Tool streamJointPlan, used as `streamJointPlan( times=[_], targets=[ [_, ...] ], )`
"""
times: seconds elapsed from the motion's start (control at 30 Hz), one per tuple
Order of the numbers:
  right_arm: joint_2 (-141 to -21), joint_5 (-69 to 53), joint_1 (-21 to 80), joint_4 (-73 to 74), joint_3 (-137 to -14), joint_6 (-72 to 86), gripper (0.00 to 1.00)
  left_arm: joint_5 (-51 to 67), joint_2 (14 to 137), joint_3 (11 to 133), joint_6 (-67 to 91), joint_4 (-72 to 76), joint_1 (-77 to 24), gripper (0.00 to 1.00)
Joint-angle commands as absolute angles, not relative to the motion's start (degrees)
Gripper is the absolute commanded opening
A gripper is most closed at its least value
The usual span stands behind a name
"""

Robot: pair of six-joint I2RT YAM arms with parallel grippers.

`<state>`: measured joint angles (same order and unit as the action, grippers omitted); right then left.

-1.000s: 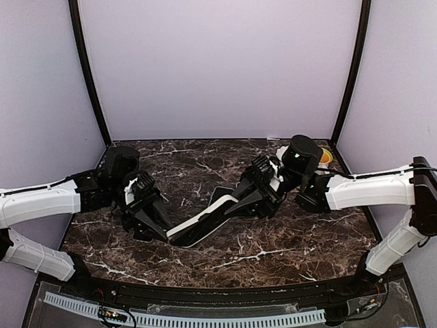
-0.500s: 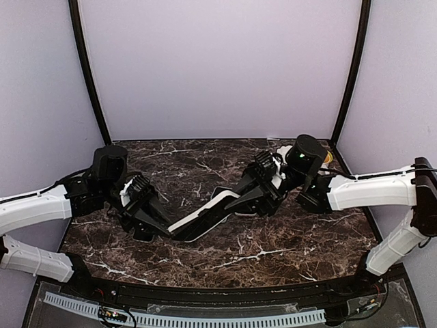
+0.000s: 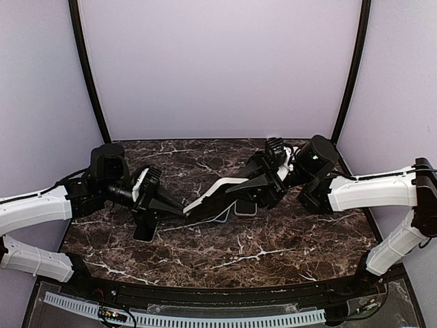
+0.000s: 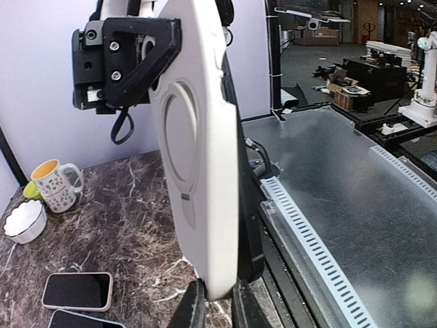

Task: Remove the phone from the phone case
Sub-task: Remove the bottom left corner of the phone case.

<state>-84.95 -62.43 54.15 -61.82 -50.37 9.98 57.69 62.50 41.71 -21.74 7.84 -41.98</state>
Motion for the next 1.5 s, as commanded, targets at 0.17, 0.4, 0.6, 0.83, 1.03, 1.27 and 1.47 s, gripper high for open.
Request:
streamJointPlan(
  times=[0.17,0.4,0.6,0.83,1.03,1.27,1.47],
  targets=[
    [-84.9,-67.39,59.21,-67.02,-49.0,16.78,0.0,41.52,60.34,40.64,-21.14,17.32,-40.91,0.0],
    [-87.27,-63.37,60.01,-77.67,-47.74,23.6,0.0,36.5,58.78,39.48,-19.2,20.99,-40.96,0.0],
    [-90.77,-47.71,60.87,-86.78,-46.98,27.65,0.0,29.72,57.45,38.05,-18.48,24.12,-40.96,0.0],
    [-91.73,-32.93,61.17,-83.88,-48.65,28.53,0.0,27.74,56.71,37.32,-18.67,25.3,-40.95,0.1],
    [-89.2,-25.45,61.17,-76.14,-50.18,28.53,0.0,25.06,56.39,36.83,-17.86,26.21,-40.95,0.4],
    [-84.94,-18.89,61.17,-68.25,-51.84,28.31,0.0,21.81,57.18,37.79,-16.96,24.61,-40.44,0.56],
    [-84.4,-13.01,61.15,-67.17,-52.94,29.31,0.0,32.3,57.11,36.14,-12.43,29.8,-39.99,0.68]
  ],
)
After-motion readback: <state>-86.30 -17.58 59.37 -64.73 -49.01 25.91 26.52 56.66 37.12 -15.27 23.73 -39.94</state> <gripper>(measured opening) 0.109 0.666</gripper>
